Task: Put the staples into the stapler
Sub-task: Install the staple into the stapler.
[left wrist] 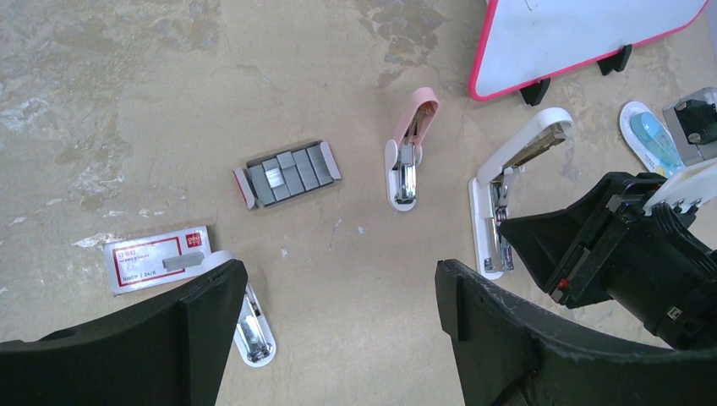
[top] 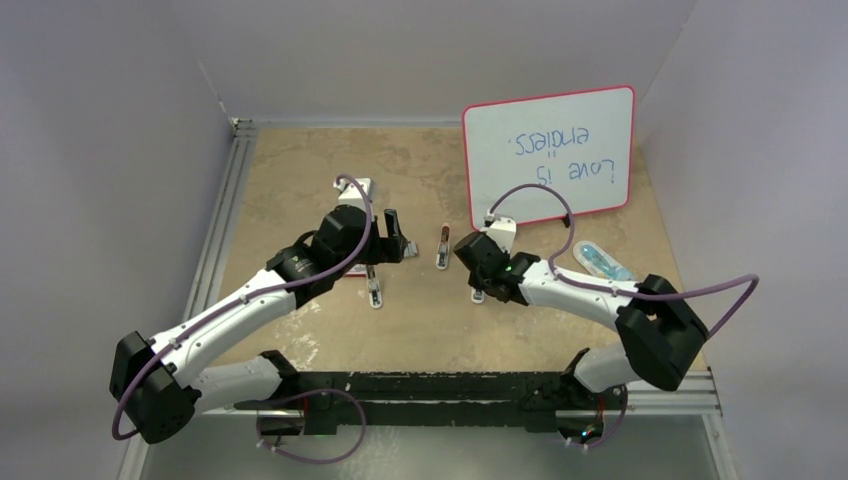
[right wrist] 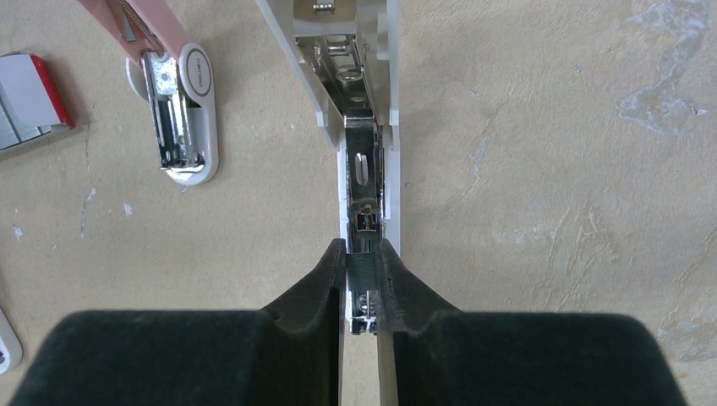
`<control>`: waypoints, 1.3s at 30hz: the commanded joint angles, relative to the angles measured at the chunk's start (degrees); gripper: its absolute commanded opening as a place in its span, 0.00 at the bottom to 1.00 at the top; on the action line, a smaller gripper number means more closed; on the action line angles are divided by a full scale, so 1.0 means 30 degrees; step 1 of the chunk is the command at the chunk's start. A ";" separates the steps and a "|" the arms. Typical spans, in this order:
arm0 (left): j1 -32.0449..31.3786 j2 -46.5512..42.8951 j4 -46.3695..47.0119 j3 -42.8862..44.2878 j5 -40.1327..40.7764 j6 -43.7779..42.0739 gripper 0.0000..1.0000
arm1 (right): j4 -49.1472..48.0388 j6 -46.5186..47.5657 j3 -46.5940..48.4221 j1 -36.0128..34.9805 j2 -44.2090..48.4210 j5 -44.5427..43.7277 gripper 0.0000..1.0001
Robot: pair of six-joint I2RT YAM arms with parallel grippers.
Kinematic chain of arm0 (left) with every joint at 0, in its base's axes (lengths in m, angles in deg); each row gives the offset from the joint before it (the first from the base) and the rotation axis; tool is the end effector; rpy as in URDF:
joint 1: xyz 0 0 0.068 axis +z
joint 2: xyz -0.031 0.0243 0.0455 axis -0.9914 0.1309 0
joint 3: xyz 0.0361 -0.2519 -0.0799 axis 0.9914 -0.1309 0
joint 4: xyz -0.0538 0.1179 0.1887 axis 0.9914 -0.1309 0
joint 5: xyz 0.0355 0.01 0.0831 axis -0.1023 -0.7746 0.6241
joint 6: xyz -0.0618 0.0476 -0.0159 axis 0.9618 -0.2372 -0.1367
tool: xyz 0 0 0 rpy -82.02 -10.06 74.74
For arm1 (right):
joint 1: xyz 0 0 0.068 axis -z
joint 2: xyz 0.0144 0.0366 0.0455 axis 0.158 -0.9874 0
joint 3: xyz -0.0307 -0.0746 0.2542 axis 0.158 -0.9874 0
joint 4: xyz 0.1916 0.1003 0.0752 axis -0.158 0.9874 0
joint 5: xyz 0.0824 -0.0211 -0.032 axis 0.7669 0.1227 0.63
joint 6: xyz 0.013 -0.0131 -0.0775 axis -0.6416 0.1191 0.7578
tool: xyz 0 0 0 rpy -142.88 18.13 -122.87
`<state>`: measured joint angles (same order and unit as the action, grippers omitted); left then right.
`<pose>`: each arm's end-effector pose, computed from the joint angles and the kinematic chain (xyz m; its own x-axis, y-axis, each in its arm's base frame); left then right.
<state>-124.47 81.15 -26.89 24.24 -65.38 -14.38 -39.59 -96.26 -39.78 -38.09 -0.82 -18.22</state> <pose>0.1899 -0.1477 0.2791 -0.6070 -0.1975 -0.7698 0.1747 0.9118 -0.3716 0.2080 0.1727 0.1872 -0.6622 0.2507 -0.7061 0.1418 0.9673 0.2105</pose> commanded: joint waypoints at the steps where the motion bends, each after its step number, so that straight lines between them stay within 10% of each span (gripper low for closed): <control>1: 0.0050 -0.0139 0.0552 0.0561 0.0220 -0.0107 0.82 | -0.0496 0.0128 0.0200 0.0111 -0.0258 -0.0432 0.15; 39: 0.0052 0.0078 0.0450 0.0353 0.0366 -0.0037 0.82 | -0.0105 -0.0413 -0.0232 0.0125 0.0139 -0.0843 0.14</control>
<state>-124.50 81.17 -26.92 24.24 -64.94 -14.36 -40.00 -96.54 -40.16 -38.09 -0.97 -18.38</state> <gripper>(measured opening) 0.826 0.164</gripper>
